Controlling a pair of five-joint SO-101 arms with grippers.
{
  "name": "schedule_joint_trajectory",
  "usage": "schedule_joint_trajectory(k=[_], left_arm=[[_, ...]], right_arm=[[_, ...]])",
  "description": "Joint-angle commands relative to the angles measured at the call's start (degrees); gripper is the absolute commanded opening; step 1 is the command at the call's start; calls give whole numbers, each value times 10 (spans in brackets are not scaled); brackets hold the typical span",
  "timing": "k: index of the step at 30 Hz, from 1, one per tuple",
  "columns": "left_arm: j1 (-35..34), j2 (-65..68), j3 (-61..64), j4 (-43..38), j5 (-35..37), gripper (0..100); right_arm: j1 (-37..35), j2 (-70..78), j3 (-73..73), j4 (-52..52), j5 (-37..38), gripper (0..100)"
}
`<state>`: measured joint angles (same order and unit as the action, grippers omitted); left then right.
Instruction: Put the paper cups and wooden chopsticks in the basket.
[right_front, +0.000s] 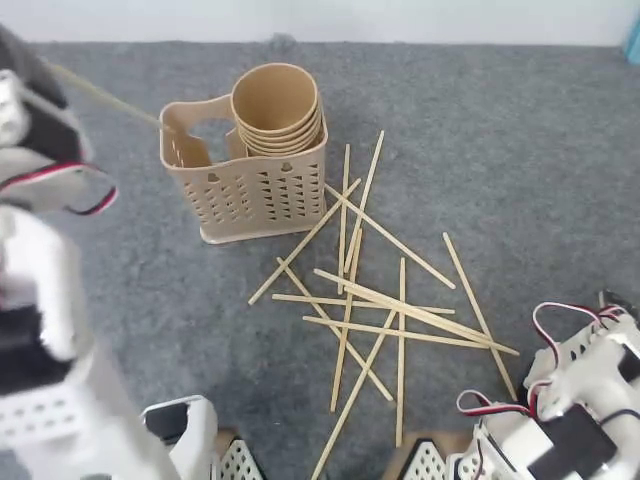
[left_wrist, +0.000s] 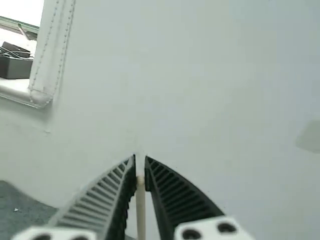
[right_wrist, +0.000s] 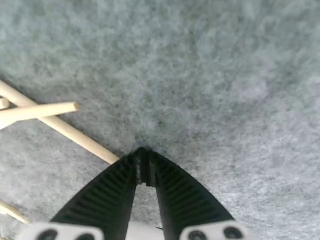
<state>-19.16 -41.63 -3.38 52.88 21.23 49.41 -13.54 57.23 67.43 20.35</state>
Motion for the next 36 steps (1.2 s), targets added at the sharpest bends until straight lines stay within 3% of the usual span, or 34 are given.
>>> schedule_joint_trajectory(k=[1,5,10,15,19,23,29,32,36], left_arm=[[20,-8,76,-84,6,13],[38,-8,151,-118,3,13],[69,-9,205,-113,-81,18],[63,-14,222,-106,-106,164],[23,-14,179,-58,-59,208],[-26,-14,92,64,-55,183],[-155,-10,57,197,-55,177],[-222,-9,101,193,-55,177],[-290,-9,240,76,-57,177]], right_arm=[[13,-7,9,0,11,9],[13,-7,9,0,11,9],[13,-7,9,0,11,9],[13,-7,9,0,11,9],[13,-7,9,0,11,9],[13,-7,9,0,11,9],[13,-7,9,0,11,9],[13,-7,9,0,11,9],[13,-7,9,0,11,9]])
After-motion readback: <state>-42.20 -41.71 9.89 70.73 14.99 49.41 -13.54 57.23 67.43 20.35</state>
